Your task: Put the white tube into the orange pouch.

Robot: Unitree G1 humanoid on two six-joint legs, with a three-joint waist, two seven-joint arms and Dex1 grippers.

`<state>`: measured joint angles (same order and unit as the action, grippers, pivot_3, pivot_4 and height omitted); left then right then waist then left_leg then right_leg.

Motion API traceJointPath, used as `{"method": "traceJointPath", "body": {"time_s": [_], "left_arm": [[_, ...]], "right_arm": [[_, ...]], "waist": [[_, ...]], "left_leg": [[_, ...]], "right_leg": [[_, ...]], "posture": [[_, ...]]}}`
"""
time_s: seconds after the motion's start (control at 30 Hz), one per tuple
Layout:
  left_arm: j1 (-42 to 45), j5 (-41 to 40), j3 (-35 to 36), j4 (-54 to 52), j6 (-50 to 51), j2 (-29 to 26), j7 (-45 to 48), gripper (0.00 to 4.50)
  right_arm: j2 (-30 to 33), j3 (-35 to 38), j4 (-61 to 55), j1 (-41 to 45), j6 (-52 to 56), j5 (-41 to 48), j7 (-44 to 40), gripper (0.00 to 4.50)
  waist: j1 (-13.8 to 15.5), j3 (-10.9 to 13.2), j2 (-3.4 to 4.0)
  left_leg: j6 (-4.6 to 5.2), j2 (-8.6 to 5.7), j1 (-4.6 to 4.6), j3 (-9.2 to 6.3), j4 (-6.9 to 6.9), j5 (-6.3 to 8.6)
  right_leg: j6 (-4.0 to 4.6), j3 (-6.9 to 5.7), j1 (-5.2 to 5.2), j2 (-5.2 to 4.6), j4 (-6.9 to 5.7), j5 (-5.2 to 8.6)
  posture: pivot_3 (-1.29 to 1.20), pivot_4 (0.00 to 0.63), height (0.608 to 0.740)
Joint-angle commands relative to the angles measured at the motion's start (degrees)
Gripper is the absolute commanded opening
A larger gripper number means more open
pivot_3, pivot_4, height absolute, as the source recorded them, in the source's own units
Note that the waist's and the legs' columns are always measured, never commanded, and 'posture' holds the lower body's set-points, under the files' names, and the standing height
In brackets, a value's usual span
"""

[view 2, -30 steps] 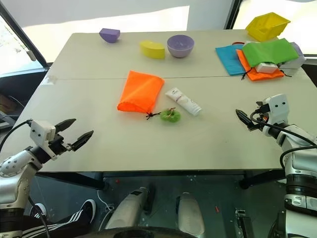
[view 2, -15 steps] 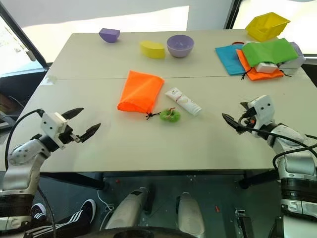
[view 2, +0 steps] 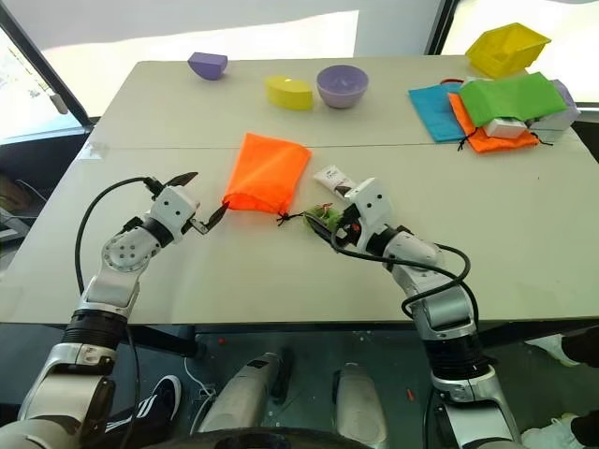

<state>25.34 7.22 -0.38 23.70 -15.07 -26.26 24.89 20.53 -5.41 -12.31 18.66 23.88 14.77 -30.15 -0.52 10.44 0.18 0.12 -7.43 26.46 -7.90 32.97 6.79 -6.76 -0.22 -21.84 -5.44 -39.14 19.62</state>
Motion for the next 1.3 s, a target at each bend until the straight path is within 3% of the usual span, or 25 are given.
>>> {"method": "traceJointPath", "body": {"time_s": [0.03,0.23,0.27,0.33,0.57,0.8,1.3], "left_arm": [[2.77,2.58,-1.74,1.76,-0.04,1.42,-3.24,4.50],[3.81,4.17,-2.17,3.33,1.24,1.61,-6.45,4.50],[3.77,3.88,-2.39,3.44,1.35,1.73,-5.98,4.25],[2.97,2.72,-2.75,2.71,1.88,2.16,-4.45,3.60],[-0.70,-2.12,-1.83,-1.61,7.29,1.92,1.25,0.06],[-3.20,-5.32,-1.51,-6.80,11.51,1.39,4.66,0.06],[-11.34,-10.41,-5.09,-35.44,31.38,0.58,11.40,0.06]], "right_arm": [[1.31,0.28,-1.30,0.45,-1.15,-0.90,-0.95,4.43],[1.37,1.63,-0.73,0.13,-1.33,-0.57,-1.35,4.43],[1.60,1.29,-0.78,0.08,-1.39,-1.04,-1.45,4.48],[1.40,0.51,-1.17,-0.26,-1.40,-1.53,-1.45,4.50],[1.27,0.50,-1.47,-0.02,-1.11,-1.72,-1.46,4.50],[1.18,0.27,-0.96,0.51,-1.73,-2.45,-1.83,4.50],[-0.69,-7.85,0.14,2.33,-5.82,-10.89,-1.30,4.50]], "waist": [[0.13,0.00,0.00],[-0.45,0.00,-0.02],[-0.42,0.00,-0.02],[-0.33,0.00,-0.02],[-0.24,-0.02,-0.02],[-0.27,-0.03,-0.02],[-0.34,-0.03,-0.02]], "left_leg": [[0.01,-0.03,-0.01,0.00,0.02,0.00],[0.01,-0.01,-0.06,-0.01,0.04,-0.01],[0.00,0.00,-0.06,-0.02,0.03,-0.01],[-0.01,0.02,-0.06,-0.05,0.04,-0.03],[0.00,0.01,-0.08,-0.05,0.06,-0.05],[-0.01,0.01,-0.11,-0.05,0.06,-0.04],[-0.13,0.04,-0.10,-0.05,0.04,0.03]], "right_leg": [[-0.02,0.00,0.03,-0.01,0.00,-0.01],[-0.06,0.01,0.02,0.01,-0.08,-0.08],[-0.06,0.01,0.00,0.03,-0.11,-0.08],[-0.06,0.01,0.00,0.06,-0.12,-0.08],[-0.06,0.03,0.04,0.05,-0.12,-0.08],[-0.03,0.03,0.07,0.04,-0.12,-0.08],[0.02,0.06,0.03,0.07,-0.11,-0.09]], "posture": [[0.00,0.150,0.740],[0.00,0.150,0.740],[0.00,0.150,0.740],[0.00,0.150,0.740],[0.00,0.150,0.740],[0.00,0.150,0.740],[0.00,0.150,0.740]]}}
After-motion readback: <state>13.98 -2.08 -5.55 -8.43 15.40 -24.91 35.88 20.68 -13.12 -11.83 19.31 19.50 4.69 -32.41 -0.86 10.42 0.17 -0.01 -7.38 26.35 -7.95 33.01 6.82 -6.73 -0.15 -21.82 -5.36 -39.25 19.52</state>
